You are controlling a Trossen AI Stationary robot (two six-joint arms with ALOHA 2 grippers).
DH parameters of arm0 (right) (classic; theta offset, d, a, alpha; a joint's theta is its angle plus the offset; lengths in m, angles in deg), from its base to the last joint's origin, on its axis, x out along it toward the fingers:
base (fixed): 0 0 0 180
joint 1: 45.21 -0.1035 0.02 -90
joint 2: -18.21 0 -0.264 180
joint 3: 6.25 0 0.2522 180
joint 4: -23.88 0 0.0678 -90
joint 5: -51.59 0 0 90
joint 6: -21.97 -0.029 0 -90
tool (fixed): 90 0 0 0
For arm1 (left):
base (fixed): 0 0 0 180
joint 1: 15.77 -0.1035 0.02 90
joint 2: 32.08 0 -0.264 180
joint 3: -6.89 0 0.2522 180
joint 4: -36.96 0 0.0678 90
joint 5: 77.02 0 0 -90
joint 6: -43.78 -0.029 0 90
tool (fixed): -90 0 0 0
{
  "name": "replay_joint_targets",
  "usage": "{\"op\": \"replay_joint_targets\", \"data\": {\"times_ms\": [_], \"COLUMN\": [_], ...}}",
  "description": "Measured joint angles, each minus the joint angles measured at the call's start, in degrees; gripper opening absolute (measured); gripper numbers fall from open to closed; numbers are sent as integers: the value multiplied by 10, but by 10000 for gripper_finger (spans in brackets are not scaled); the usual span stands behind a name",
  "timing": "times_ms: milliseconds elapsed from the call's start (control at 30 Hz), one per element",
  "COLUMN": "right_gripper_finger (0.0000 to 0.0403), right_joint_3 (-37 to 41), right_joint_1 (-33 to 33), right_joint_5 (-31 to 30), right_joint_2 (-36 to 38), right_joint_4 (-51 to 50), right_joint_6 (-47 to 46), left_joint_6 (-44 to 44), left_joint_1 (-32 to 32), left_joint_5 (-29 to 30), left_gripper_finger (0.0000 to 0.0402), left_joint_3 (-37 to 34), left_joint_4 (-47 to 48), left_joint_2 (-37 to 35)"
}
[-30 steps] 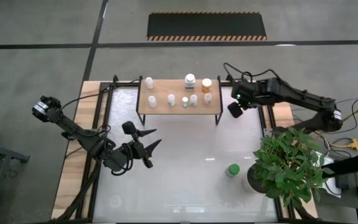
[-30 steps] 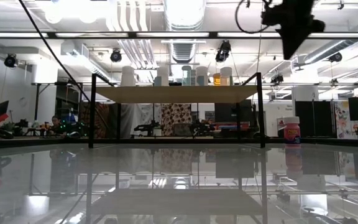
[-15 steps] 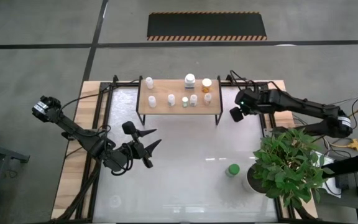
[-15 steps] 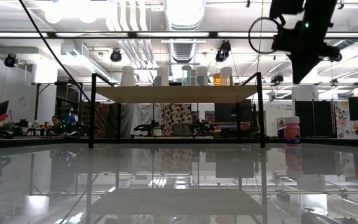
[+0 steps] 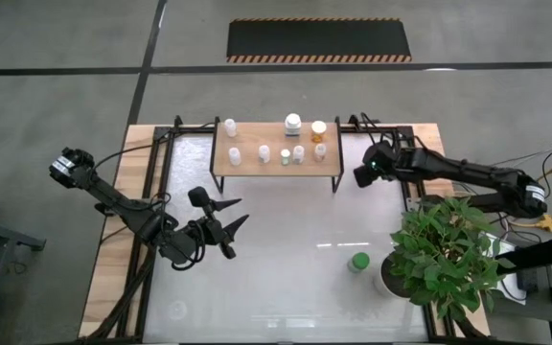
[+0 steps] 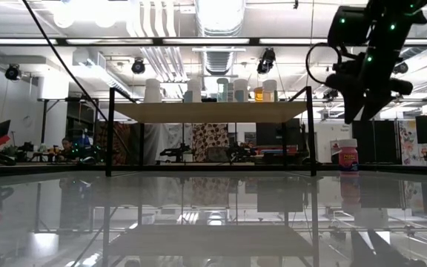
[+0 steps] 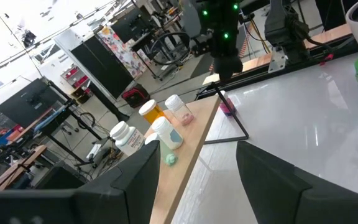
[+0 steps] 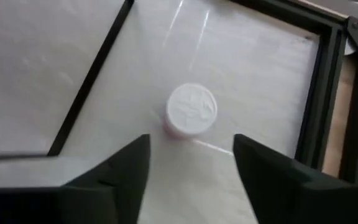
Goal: Pick and place medicine bottles onto shelf by color
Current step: Put the pink pill bottle on the shelf
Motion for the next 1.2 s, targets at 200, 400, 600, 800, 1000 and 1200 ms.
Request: {"op": "replay_joint_targets", "data": {"times_ms": [200,400,600,800,1000,1200], "right_gripper_finger": [283,319,316,304,280,210], "right_joint_3": [55,88,115,146,158,158], "right_joint_1": [2,3,3,3,3,3], "right_joint_5": [-40,-72,-111,-112,-113,-112], "right_joint_2": [0,-7,-7,-17,-36,-38], "right_joint_4": [87,149,176,251,280,280], "right_joint_6": [-14,-18,-26,-23,-23,-23], "left_joint_6": [0,0,0,0,0,0], "left_joint_1": [0,0,0,0,0,0], "left_joint_5": [0,0,0,0,0,0], "left_gripper_finger": [195,195,195,195,195,195], "left_joint_3": [0,0,-1,-1,-1,-1], "left_joint_4": [0,0,0,0,0,0], "left_joint_2": [0,0,0,0,0,0]}}
